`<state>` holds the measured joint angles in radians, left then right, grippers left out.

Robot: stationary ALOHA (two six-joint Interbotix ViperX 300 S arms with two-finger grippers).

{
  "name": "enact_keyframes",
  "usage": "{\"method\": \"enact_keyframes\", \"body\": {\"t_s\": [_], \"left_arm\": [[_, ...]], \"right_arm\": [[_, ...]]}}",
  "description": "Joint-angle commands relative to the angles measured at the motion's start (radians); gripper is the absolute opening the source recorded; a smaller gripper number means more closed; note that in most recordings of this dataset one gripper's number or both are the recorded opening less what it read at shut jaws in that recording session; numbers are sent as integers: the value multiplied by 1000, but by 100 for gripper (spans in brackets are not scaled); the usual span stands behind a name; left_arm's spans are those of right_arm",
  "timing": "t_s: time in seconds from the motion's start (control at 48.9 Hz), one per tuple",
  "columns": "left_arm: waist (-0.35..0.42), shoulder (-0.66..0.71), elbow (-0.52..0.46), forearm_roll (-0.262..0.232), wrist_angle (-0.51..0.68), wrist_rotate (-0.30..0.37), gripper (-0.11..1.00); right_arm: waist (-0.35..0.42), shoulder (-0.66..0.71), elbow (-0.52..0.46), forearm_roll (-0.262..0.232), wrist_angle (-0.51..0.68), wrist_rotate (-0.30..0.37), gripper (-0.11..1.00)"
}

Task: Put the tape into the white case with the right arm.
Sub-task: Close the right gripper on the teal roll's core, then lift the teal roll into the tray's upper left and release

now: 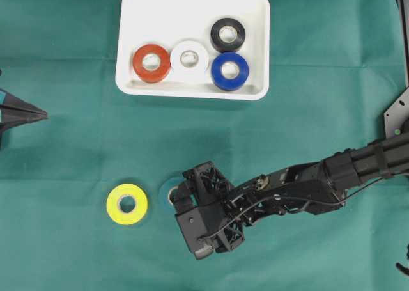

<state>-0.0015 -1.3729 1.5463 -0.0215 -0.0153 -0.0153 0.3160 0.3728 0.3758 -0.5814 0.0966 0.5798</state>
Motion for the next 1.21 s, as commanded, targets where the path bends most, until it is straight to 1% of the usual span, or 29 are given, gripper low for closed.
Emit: {"method": "enact_keyframes", "body": {"t_s": [0.0, 0.184, 0.225, 0.286, 0.389, 0.45, 0.491, 0.778, 1.064, 1.187], "left_arm": [[2, 8, -12, -2, -9, -2, 1], [2, 8, -12, -2, -9, -2, 1], [2, 8, -12, -2, -9, -2, 1], [0, 8, -12, -2, -9, -2, 1], [2, 8, -12, -2, -9, -2, 1], [2, 8, -12, -2, -9, -2, 1], [0, 8, -11, -2, -9, -2, 1], [2, 8, -11, -2, -9, -2, 1], [0, 8, -11, -2, -9, -2, 1], [2, 8, -12, -2, -9, -2, 1]], "right_arm": [[-6, -18, -20, -2, -2, 0, 50], [-15, -17, -21, -2, -2, 0, 49], [-18, -17, -21, -2, -2, 0, 46], [-23, -18, -26, -3, -2, 0, 38], [-23, -17, -34, -2, -2, -2, 15], [-23, -17, -38, -2, -2, -2, 3], [-25, -18, -40, -2, -2, -2, 0], [-21, -23, -40, -2, 3, 2, 0], [-2, -146, -40, -2, 107, 2, 0], [-2, -172, -38, -3, 138, 0, 0]]}}
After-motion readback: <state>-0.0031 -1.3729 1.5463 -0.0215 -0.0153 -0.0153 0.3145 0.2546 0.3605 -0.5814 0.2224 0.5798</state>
